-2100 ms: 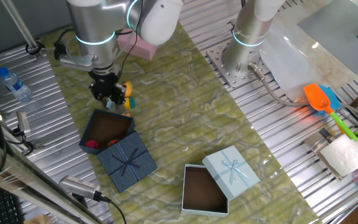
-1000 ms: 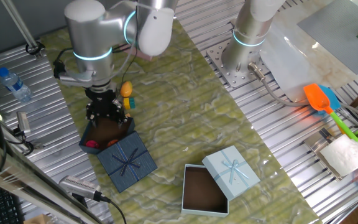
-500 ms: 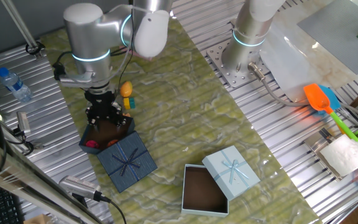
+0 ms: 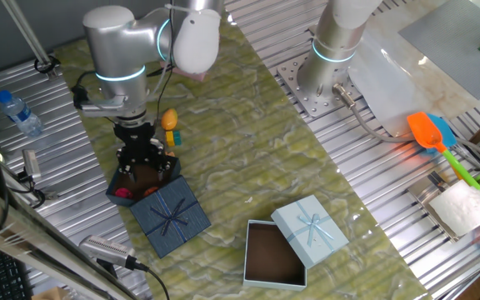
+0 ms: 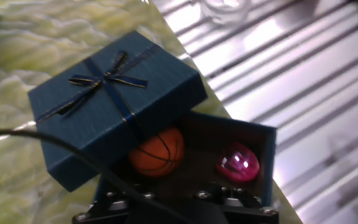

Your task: Take everything out of the gift box

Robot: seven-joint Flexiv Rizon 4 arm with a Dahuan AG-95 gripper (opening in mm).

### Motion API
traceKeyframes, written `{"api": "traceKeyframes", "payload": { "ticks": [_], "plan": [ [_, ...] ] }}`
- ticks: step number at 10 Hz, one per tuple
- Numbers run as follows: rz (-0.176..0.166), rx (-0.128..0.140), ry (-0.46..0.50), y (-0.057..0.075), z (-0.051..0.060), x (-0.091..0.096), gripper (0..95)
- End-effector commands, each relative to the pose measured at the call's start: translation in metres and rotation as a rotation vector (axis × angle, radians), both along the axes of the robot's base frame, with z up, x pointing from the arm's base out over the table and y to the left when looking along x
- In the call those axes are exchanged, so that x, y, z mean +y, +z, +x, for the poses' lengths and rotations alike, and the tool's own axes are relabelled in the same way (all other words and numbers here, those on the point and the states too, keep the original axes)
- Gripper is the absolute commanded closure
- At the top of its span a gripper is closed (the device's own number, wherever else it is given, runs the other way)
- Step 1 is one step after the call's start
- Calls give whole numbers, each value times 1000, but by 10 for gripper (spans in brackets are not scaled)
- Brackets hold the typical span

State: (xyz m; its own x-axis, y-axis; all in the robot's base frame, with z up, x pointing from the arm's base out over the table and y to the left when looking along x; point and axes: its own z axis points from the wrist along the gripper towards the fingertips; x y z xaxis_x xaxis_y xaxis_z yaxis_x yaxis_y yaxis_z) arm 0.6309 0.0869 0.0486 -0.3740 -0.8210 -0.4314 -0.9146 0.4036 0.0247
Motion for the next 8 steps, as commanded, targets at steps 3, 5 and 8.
{"api": "traceKeyframes", "payload": {
  "ticks": [3, 5, 8],
  "plan": [
    [25, -28, 48, -10, 3, 5, 190],
    [31, -35, 62, -14, 5, 6, 190],
    [39, -35, 62, -16, 6, 12, 190]
  ]
}}
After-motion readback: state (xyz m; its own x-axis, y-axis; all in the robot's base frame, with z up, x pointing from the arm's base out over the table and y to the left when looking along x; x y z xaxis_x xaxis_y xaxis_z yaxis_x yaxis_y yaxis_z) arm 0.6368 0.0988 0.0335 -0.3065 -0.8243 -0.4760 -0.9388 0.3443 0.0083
